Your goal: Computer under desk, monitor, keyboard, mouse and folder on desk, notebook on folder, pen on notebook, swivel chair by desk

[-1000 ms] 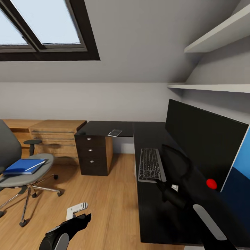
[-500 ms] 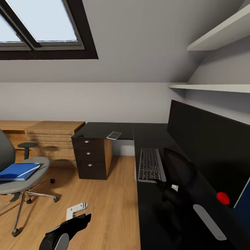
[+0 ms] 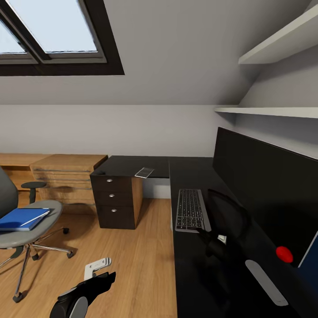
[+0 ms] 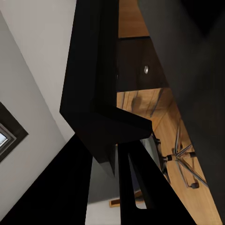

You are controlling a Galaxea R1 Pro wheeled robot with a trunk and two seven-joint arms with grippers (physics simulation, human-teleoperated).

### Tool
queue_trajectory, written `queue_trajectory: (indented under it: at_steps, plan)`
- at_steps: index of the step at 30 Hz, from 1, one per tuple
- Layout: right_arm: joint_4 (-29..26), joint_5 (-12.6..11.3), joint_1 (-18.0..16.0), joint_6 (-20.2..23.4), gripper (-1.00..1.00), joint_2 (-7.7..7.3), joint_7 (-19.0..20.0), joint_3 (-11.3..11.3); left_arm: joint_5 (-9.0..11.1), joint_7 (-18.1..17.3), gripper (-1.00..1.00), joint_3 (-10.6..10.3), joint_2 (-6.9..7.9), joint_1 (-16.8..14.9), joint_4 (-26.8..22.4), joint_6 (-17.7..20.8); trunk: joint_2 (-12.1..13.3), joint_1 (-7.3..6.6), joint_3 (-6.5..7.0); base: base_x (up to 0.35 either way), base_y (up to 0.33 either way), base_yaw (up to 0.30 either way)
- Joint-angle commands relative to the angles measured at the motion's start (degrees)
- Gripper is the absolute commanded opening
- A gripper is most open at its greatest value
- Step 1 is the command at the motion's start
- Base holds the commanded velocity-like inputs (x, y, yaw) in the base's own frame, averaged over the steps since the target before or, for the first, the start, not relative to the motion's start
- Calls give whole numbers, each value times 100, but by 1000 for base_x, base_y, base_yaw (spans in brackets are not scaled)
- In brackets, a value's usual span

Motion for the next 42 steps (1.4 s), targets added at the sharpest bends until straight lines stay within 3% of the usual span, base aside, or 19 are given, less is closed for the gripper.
queue_trajectory:
  at_steps: [1,18,27,42]
  plan:
    - [3,-24,-7,6,-100,-5,33,13,61,56,100,-2,0,-4,-6,13,-3,0,-6,0,-3,0]
    - [-2,-16,-5,4,-100,-5,25,18,64,32,100,1,0,-4,-6,12,-3,0,-6,36,0,0]
    - [6,329,-8,2,-100,10,24,8,61,35,100,1,5,-4,1,14,-3,0,-6,0,0,0]
    - [4,362,-9,0,-100,12,42,8,61,53,100,1,5,-4,0,9,-3,0,-6,43,0,0]
